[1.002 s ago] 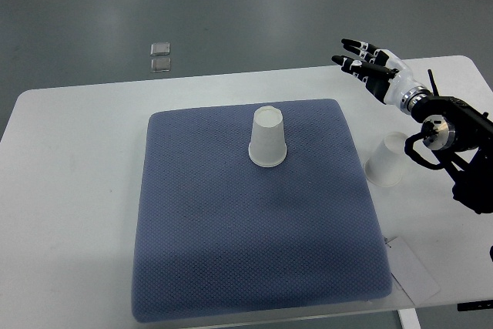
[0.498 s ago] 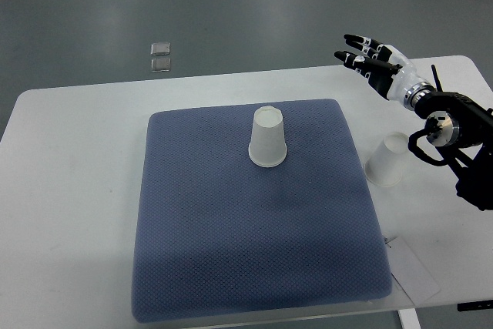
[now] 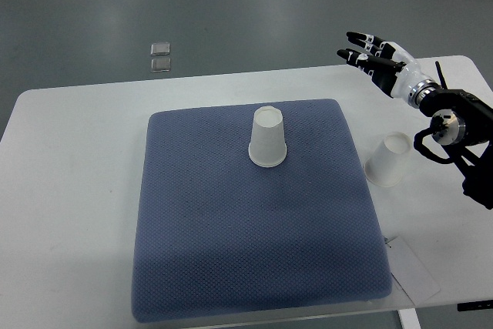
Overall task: Stack paper cups
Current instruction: 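Swing the right hand over and lower it toward the second paper cup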
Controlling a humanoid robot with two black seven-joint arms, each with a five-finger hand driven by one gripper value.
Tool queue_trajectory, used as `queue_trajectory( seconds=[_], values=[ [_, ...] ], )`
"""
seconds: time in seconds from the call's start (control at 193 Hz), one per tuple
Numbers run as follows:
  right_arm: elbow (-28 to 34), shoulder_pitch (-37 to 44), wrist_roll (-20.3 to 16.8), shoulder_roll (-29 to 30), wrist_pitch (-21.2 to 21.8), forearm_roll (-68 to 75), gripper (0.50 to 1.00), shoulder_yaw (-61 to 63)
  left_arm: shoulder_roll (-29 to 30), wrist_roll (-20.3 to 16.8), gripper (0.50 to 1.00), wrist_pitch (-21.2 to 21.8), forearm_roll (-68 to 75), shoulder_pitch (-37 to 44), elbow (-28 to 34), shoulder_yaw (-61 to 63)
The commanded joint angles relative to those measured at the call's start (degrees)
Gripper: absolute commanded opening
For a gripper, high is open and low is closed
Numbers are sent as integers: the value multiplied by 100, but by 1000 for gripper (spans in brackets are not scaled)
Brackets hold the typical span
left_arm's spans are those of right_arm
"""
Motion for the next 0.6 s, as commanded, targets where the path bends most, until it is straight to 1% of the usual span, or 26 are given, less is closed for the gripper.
queue_trajectory(
  seconds=[0.0,0.109,0.197,0.244,0.291,0.296,0.462,0.597],
  values=[
    [210,12,1,-426,274,-30,901,-101,0,1,1000,0,-1,0,0,0],
    [386,38,62,-1085,494,-48,901,-611,0,1,1000,0,-1,0,0,0],
    [430,179,343,-1576,810,-74,901,-1120,0,1,1000,0,-1,0,0,0],
    [456,249,440,-1770,977,-92,899,-1383,0,1,1000,0,-1,0,0,0],
    [456,249,440,-1770,977,-92,899,-1384,0,1,1000,0,-1,0,0,0],
    [560,293,527,-2075,1125,-109,895,-1680,0,1,1000,0,-1,0,0,0],
    [1045,495,668,-2816,1215,-460,893,-2298,0,1,1000,0,-1,0,0,0],
    [1370,697,906,-3194,1206,-1163,895,-2667,0,1,1000,0,-1,0,0,0]
  ],
)
